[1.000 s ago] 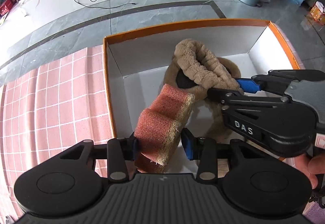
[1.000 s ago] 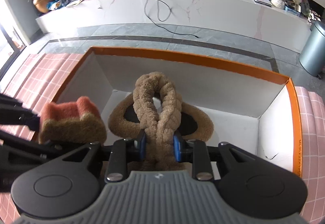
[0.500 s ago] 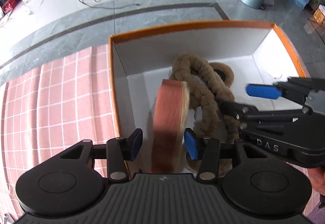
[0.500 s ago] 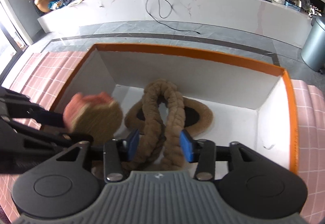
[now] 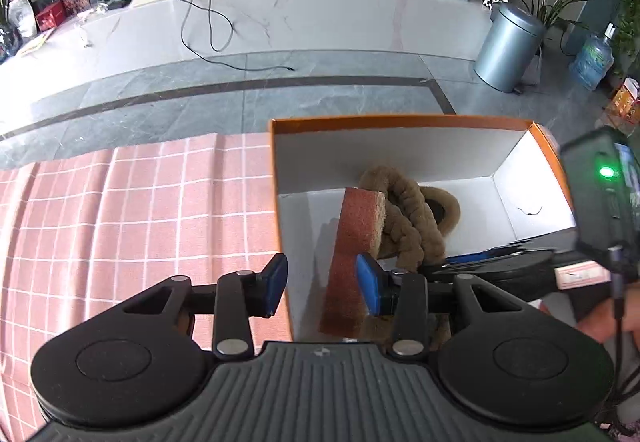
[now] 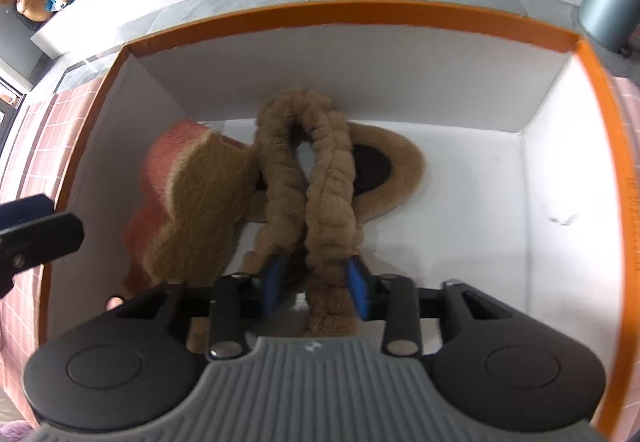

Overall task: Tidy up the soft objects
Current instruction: 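Open both tools to drop the headband and sponge in the box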

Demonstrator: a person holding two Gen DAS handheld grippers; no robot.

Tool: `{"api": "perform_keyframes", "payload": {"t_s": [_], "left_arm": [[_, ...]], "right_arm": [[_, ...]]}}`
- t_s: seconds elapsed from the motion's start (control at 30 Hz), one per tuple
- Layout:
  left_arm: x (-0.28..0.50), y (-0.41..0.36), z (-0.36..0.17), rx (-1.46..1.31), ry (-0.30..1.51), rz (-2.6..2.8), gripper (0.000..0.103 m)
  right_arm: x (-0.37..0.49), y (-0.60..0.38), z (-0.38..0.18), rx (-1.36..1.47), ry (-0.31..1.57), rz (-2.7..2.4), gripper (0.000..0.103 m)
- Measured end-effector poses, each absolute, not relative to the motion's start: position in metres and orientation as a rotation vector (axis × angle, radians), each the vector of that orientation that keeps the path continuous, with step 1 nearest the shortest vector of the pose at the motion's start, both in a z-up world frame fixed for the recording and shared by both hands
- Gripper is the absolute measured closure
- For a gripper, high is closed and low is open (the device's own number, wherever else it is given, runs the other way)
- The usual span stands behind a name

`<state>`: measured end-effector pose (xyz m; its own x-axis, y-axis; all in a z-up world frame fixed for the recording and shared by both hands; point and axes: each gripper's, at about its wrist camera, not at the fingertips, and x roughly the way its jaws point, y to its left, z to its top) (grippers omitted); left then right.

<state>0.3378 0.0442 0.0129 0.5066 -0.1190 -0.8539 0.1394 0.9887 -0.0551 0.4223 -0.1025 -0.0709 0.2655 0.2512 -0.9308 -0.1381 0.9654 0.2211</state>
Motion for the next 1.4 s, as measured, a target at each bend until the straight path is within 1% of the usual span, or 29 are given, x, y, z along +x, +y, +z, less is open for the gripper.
{"api": "perform_keyframes", "payload": {"t_s": [0.07, 0.2, 0.37, 0.4, 0.53, 0.8, 0.83, 0.87, 0.93, 1.07, 1.13, 1.23, 1.33, 1.4], "left_arm": [[0.336, 0.045, 0.014, 0.025, 1.028, -0.161, 0.055], [0.335, 0.044, 0.011, 0.036, 1.034, -0.165, 0.055], [0.332, 0.045, 0.008, 0.026, 1.037, -0.167, 0.055], [0.33, 0.045, 0.008, 0.022, 1.035, -0.167, 0.055], [0.321, 0.046, 0.013, 0.002, 1.014, -0.182, 0.055], [0.28, 0.045, 0.039, -0.044, 0.904, -0.207, 0.055], [0.272, 0.045, 0.043, -0.049, 0.883, -0.215, 0.055], [0.263, 0.044, 0.048, -0.053, 0.86, -0.223, 0.055], [0.244, 0.047, 0.055, -0.07, 0.804, -0.233, 0.055], [0.203, 0.05, 0.063, -0.096, 0.715, -0.237, 0.054], [0.185, 0.052, 0.062, -0.108, 0.697, -0.234, 0.054], [0.156, 0.061, 0.055, -0.135, 0.672, -0.236, 0.051], [0.132, 0.074, 0.039, -0.162, 0.692, -0.146, 0.05], [0.115, 0.084, 0.023, -0.191, 0.711, -0.091, 0.05]], "right_arm": [[0.423, -0.094, -0.074, 0.103, 1.282, 0.276, 0.091], [0.422, -0.079, -0.078, 0.137, 1.282, 0.352, 0.093], [0.412, -0.068, -0.072, 0.047, 1.241, 0.33, 0.093], [0.41, -0.068, -0.069, 0.037, 1.233, 0.324, 0.092], [0.399, -0.074, -0.054, -0.004, 1.176, 0.294, 0.081], [0.357, -0.092, -0.015, 0.008, 1.055, 0.303, 0.081], [0.348, -0.093, -0.009, 0.015, 1.031, 0.307, 0.079], [0.34, -0.095, -0.004, 0.023, 1.007, 0.311, 0.073], [0.319, -0.099, 0.007, 0.04, 0.947, 0.322, 0.068], [0.27, -0.109, 0.022, 0.048, 0.808, 0.333, 0.068], [0.243, -0.114, 0.026, 0.042, 0.745, 0.347, 0.068], [0.203, -0.12, 0.026, 0.032, 0.699, 0.338, 0.062], [0.168, -0.127, 0.018, 0.048, 0.662, 0.319, 0.06], [0.149, -0.129, 0.008, 0.064, 0.653, 0.292, 0.056]]}}
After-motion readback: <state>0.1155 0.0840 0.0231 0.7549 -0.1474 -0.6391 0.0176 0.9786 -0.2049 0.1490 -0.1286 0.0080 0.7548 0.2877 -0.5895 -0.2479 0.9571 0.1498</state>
